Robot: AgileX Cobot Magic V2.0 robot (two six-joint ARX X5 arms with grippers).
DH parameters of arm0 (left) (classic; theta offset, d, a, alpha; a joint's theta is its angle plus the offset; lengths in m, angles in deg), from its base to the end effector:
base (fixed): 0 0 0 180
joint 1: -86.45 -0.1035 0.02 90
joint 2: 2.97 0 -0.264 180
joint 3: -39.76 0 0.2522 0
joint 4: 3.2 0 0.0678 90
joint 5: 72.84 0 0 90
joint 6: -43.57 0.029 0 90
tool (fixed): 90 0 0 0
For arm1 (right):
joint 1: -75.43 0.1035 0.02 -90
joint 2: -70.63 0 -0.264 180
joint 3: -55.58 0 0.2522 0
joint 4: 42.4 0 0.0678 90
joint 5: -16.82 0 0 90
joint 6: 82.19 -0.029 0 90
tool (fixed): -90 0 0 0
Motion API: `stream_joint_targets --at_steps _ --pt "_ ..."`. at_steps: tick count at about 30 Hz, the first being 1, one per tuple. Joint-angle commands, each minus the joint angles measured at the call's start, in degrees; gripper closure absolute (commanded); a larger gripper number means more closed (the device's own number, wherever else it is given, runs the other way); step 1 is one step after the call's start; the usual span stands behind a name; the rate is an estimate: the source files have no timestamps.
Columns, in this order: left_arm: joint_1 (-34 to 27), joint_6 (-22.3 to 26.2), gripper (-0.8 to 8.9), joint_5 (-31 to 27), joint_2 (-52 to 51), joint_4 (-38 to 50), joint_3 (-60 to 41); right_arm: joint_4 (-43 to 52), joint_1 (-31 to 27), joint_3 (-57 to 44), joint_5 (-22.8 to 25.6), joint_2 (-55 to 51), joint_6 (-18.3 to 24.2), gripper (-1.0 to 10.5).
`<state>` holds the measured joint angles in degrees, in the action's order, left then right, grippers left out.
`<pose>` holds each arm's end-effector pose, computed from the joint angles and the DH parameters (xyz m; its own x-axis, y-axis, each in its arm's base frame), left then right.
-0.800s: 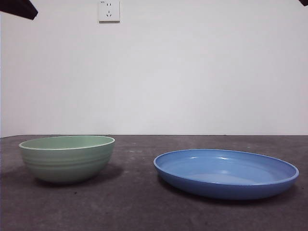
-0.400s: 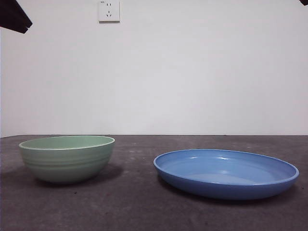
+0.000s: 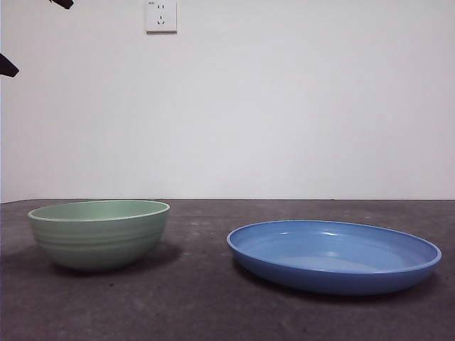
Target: Place the green bowl on the blue plate
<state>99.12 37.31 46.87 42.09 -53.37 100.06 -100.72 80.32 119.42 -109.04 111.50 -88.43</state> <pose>0.1462 -0.0476 0.3034 0.5860 -0.6397 -0.4973 0.5225 0.7674 -0.3715 0.1251 0.0278 0.3218 0.6087 0.6400 -0.4689 -0.4793 0.7676 0.4256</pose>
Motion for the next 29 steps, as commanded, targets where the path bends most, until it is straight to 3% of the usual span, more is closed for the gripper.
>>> stream_joint_targets --at_steps 1,13,24,29 --pt "0.22 1.01 2.09 0.17 0.39 0.31 0.96 0.31 0.24 0.94 -0.17 0.24 0.24 3.7" --pt "0.20 1.86 2.11 -0.70 1.44 0.00 0.96 0.28 0.24 0.94 -0.28 0.22 0.22 3.5" --pt "-0.07 4.13 2.19 -12.87 7.78 0.11 0.96 -0.57 0.24 0.94 -0.33 0.22 0.24 3.5" --pt "-0.48 4.09 2.19 -13.79 13.51 0.94 0.96 -0.57 0.24 0.94 -0.33 0.22 0.26 3.5"
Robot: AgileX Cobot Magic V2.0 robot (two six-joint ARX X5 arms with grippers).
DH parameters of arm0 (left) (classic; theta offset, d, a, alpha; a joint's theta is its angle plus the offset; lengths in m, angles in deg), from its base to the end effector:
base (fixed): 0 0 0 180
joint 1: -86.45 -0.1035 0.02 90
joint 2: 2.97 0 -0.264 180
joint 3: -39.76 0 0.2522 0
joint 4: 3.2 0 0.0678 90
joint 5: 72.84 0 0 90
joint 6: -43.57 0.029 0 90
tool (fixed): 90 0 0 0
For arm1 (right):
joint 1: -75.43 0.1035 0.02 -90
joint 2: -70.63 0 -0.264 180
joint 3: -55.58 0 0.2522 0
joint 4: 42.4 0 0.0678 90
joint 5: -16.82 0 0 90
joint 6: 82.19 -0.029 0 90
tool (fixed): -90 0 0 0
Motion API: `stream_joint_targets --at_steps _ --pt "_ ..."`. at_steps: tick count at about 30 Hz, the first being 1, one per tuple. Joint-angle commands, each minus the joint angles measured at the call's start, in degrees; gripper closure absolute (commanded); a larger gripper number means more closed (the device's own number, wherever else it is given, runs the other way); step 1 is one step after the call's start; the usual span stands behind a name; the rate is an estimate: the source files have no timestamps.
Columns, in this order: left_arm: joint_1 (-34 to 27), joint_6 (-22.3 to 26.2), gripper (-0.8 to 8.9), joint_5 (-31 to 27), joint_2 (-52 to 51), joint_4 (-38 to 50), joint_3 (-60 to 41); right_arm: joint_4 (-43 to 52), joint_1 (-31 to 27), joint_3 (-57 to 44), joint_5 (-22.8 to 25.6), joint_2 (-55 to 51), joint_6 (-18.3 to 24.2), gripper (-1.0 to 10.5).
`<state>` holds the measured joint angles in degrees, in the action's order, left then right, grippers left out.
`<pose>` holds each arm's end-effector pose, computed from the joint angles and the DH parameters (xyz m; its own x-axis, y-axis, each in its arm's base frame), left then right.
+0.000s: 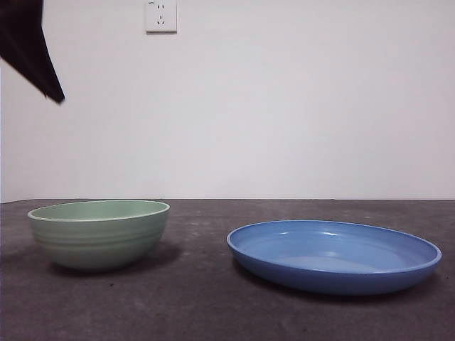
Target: Place the green bowl on the blue plate
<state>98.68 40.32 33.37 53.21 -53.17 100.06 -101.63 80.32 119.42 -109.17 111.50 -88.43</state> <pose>0.1852 -0.0484 0.2723 0.5945 -0.4145 -0.6890 0.3531 0.9044 -0.2395 0.1242 0.0277 0.3207 0.6000 0.6411 -0.4786 -0.4738 0.7667 0.4331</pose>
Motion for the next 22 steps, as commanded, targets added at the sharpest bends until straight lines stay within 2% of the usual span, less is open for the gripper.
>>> stream_joint_targets --at_steps 1,8,13,16,22 --pt "-0.13 1.03 2.19 -0.28 3.85 1.03 0.96 0.37 0.24 0.94 -0.17 0.22 0.26 3.5" --pt "-0.24 0.42 2.19 -0.28 14.14 3.34 0.96 0.42 0.24 0.94 -0.17 0.22 0.28 3.5" --pt "-0.28 -3.67 2.21 -0.28 20.39 7.67 1.09 0.42 0.24 0.94 -0.15 0.22 0.31 3.5" --pt "-0.28 -5.22 2.24 -0.28 23.50 7.37 1.97 0.42 0.24 0.94 -0.17 0.22 0.33 3.5" --pt "-0.28 -6.54 2.48 -0.28 27.93 7.52 2.71 0.42 0.24 0.94 -0.15 0.22 0.42 3.5"
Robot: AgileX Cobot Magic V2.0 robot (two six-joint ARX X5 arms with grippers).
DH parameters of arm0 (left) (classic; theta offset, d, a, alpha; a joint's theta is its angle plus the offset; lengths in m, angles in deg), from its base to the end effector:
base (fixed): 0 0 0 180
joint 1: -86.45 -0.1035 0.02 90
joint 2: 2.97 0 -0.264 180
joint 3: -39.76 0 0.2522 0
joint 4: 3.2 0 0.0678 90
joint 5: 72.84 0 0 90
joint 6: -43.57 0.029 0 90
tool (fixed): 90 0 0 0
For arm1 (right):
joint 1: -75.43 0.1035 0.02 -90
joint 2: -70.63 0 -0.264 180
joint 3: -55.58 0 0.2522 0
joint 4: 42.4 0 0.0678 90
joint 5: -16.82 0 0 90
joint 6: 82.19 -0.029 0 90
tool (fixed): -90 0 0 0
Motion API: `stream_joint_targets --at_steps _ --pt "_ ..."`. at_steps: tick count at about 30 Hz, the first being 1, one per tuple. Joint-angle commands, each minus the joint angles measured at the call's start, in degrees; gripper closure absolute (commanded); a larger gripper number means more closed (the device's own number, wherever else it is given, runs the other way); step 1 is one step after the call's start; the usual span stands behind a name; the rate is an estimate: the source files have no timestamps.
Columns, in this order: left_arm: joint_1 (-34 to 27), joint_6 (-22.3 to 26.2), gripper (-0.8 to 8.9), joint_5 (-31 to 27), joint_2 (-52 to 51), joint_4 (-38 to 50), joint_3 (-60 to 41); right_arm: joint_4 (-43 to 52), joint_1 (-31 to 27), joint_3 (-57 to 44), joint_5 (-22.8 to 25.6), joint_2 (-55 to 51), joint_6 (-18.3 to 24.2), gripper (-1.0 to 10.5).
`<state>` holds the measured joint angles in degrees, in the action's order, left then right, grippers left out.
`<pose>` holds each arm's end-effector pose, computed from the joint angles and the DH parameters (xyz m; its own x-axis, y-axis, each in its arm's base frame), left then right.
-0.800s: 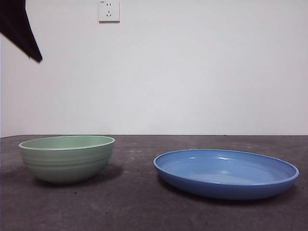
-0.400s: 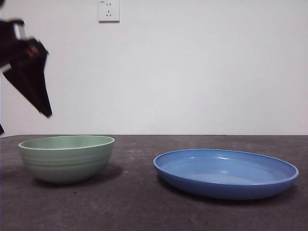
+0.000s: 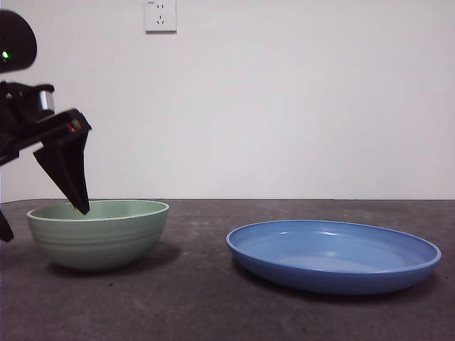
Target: Place the green bowl on the blue plate
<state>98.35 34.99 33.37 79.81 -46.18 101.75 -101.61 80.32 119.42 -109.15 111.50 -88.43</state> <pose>0.2575 -0.0625 0.1901 0.3577 -0.3607 -0.8614 0.1842 0.9315 -0.3135 0.1243 0.0277 0.3207 0.6003 0.6409 -0.4784 -0.4738 0.7669 0.4328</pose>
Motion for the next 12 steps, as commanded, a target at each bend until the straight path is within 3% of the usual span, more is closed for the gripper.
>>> stream_joint_targets --at_steps 1,8,12 --pt "0.04 -1.20 2.89 -0.28 1.73 0.52 1.03 0.39 0.24 0.94 -0.17 0.22 0.52 3.6" --pt "0.07 -1.62 6.91 -0.26 2.82 0.63 1.03 0.39 0.24 0.94 -0.07 0.24 0.74 3.6" --pt "0.07 -1.60 7.78 -0.28 2.82 1.16 1.03 0.42 0.24 0.94 -0.04 0.24 1.01 3.6"
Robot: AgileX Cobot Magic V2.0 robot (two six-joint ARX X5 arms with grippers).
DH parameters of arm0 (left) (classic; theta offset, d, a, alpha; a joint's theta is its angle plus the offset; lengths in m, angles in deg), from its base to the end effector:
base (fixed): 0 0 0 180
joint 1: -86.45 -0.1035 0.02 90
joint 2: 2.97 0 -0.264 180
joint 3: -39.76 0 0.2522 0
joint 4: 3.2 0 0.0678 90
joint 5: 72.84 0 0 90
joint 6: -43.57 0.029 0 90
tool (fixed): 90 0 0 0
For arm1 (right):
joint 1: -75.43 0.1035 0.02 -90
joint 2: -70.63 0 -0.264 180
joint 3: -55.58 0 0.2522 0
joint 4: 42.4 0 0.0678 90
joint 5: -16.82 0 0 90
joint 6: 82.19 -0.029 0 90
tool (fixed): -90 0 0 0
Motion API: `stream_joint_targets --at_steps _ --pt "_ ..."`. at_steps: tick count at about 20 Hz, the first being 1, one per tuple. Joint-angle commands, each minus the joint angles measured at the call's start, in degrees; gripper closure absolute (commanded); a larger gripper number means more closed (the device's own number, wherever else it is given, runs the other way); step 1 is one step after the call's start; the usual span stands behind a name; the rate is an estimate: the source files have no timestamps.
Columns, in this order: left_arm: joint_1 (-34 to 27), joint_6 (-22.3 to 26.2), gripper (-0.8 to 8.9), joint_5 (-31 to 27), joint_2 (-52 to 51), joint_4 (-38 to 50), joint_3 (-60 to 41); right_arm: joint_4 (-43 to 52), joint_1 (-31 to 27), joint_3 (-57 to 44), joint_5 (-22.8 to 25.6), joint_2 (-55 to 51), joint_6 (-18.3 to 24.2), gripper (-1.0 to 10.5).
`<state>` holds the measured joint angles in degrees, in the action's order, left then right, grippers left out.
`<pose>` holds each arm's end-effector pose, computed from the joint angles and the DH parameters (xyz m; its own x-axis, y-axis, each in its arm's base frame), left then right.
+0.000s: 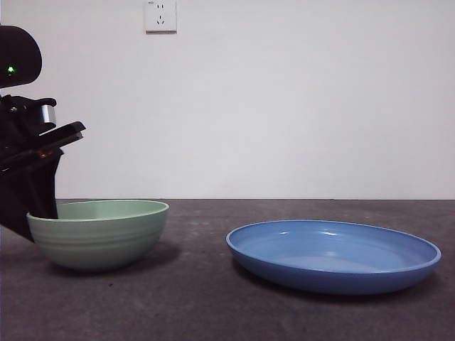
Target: Place the green bowl on the blue plate
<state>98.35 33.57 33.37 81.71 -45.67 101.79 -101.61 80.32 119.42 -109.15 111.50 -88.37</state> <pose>0.2611 -0.0633 0.1825 0.3377 -0.3565 -0.8711 0.1540 0.9340 -0.3225 0.1243 0.0277 0.3207 0.6003 0.6409 -0.4784 -0.4744 0.7670 0.4320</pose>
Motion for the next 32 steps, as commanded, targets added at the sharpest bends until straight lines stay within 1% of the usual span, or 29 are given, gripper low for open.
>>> stream_joint_targets --at_steps 1,8,11,13,17,19,23,25,28,31,32 --pt "0.07 -0.17 7.92 -0.28 0.92 0.87 0.98 0.42 0.24 0.94 -0.04 0.24 0.96 3.6" --pt "0.07 -0.46 7.96 -0.26 0.92 1.03 1.49 0.39 0.24 0.94 -0.04 0.24 1.07 3.6" --pt "0.61 -3.28 7.96 -0.26 0.92 -1.20 3.74 0.39 0.24 0.94 -0.07 0.24 1.05 3.6" --pt "2.14 -4.72 7.96 -0.26 0.96 -4.83 7.15 0.39 0.24 0.94 -0.07 0.24 1.03 3.6" --pt "7.65 -7.10 7.96 -0.26 3.48 -11.96 17.62 0.39 0.24 0.94 -0.04 0.24 1.05 3.6" --pt "11.34 -7.21 7.95 -0.26 6.71 -14.60 24.35 0.37 0.24 0.94 -0.04 0.22 1.03 3.6" --pt "19.23 -7.45 7.95 -0.26 15.32 -16.79 37.68 0.37 0.24 0.94 -0.04 0.22 1.03 3.6" --pt "22.56 -7.52 7.96 -0.28 19.67 -16.70 42.40 0.37 0.24 0.94 -0.04 0.22 1.01 3.6" --pt "26.47 -7.54 7.96 -0.48 25.64 -16.28 47.19 0.39 0.24 0.94 -0.04 0.22 0.96 3.6" --pt "29.73 -7.65 7.96 -5.68 30.08 -16.28 49.40 0.39 0.24 0.94 -0.07 0.22 0.87 3.6" --pt "30.34 -7.65 7.96 -5.79 31.12 -16.28 49.72 0.39 0.24 0.94 -0.04 0.22 0.87 3.6"
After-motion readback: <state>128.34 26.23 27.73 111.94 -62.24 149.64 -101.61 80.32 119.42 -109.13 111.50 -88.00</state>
